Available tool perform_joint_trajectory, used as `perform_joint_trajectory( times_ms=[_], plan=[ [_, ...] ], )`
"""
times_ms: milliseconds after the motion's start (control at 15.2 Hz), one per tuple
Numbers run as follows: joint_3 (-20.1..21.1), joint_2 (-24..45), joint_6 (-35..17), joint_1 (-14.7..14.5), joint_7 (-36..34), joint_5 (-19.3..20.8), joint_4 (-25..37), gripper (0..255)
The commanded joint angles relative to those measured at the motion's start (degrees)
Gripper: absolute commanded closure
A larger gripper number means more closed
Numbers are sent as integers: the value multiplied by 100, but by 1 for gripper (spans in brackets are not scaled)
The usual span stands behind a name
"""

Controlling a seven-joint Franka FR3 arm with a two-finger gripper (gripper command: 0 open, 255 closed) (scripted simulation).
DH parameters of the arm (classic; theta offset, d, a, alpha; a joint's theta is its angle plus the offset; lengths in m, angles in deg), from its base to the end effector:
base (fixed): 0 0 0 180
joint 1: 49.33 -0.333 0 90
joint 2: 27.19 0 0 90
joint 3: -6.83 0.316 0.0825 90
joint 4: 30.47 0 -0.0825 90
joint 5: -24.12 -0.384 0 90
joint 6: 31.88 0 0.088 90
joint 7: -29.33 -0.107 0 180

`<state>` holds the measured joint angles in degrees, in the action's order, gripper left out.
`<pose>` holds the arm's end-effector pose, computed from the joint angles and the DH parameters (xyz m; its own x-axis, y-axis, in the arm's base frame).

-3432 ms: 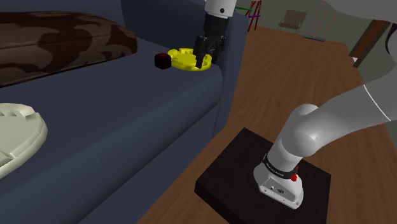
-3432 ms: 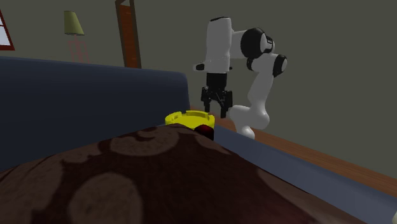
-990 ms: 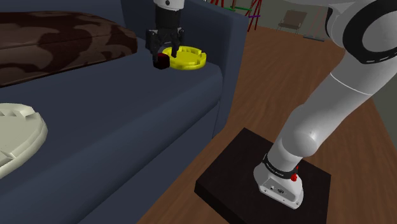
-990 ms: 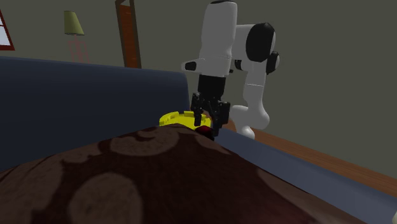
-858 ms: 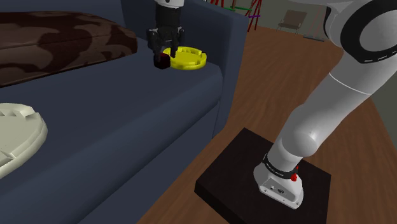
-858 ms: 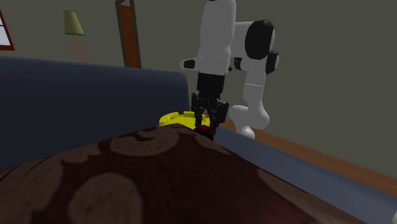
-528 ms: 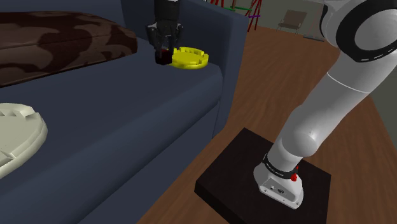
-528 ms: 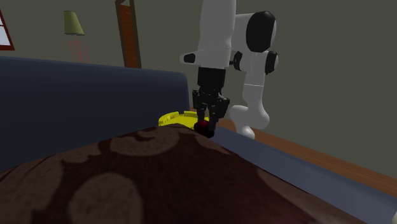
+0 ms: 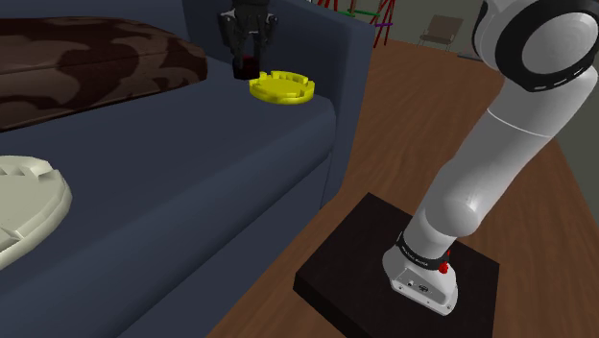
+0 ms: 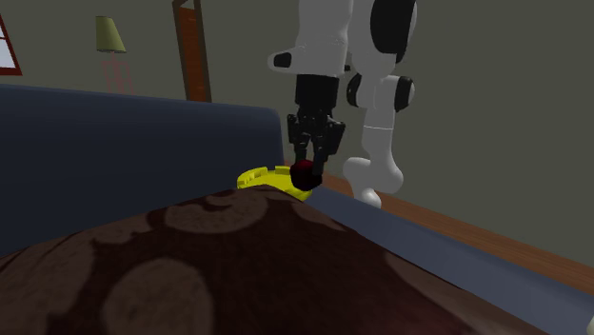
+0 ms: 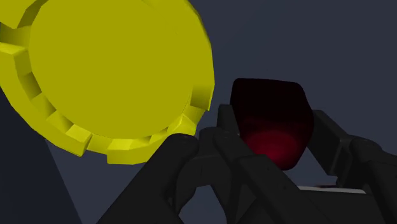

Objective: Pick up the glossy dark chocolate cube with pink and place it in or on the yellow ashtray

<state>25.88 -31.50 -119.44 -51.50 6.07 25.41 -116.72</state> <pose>0.4889 0.1960 0.6898 0.9938 -0.0368 0.1047 -0.0376 -0.9993 0.0060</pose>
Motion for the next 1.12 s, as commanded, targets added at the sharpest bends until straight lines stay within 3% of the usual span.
perform_joint_trajectory(
  times_ms=[0, 198, 594, 1056],
  plan=[
    [15, 68, 176, -9, -18, 24, 237, 255],
    [38, 200, 436, -23, -40, 71, 621, 255],
    [-521, -834, 265, 329, 841, -244, -524, 255],
    [-1074, -1576, 157, 540, 1616, -308, -1370, 255]
  ],
)
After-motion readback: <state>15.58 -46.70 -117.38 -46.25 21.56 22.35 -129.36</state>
